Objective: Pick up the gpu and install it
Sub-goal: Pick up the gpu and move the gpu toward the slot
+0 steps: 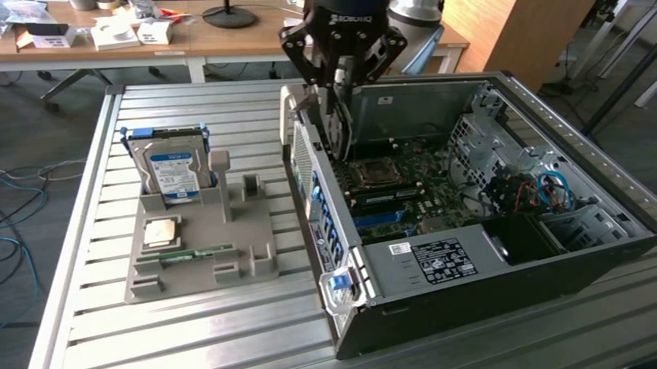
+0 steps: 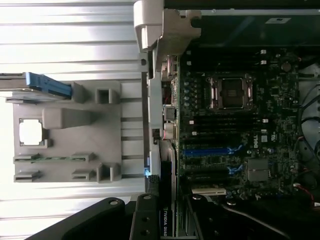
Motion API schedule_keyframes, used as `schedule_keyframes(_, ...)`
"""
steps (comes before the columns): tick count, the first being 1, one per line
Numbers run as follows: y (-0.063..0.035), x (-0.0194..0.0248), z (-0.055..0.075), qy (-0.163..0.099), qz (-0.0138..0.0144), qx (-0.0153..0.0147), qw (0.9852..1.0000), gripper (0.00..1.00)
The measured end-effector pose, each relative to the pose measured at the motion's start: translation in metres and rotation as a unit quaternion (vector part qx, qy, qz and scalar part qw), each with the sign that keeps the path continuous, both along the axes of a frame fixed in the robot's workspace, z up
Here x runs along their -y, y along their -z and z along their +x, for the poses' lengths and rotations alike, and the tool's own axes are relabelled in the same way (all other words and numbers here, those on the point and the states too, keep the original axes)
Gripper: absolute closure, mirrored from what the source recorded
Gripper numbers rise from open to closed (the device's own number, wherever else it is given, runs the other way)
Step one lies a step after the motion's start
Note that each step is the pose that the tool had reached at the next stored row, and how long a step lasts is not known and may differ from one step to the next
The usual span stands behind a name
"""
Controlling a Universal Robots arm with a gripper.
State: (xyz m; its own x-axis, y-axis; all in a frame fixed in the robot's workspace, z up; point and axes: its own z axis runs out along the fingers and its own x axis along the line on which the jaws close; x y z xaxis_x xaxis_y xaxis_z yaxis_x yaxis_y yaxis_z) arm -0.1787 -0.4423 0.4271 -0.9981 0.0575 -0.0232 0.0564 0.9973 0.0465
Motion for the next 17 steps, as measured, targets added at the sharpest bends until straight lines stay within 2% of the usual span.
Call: schedule_keyframes(17,0.0,-0.0003,0.051,0.0,0.0,0.0,1.0,0.74)
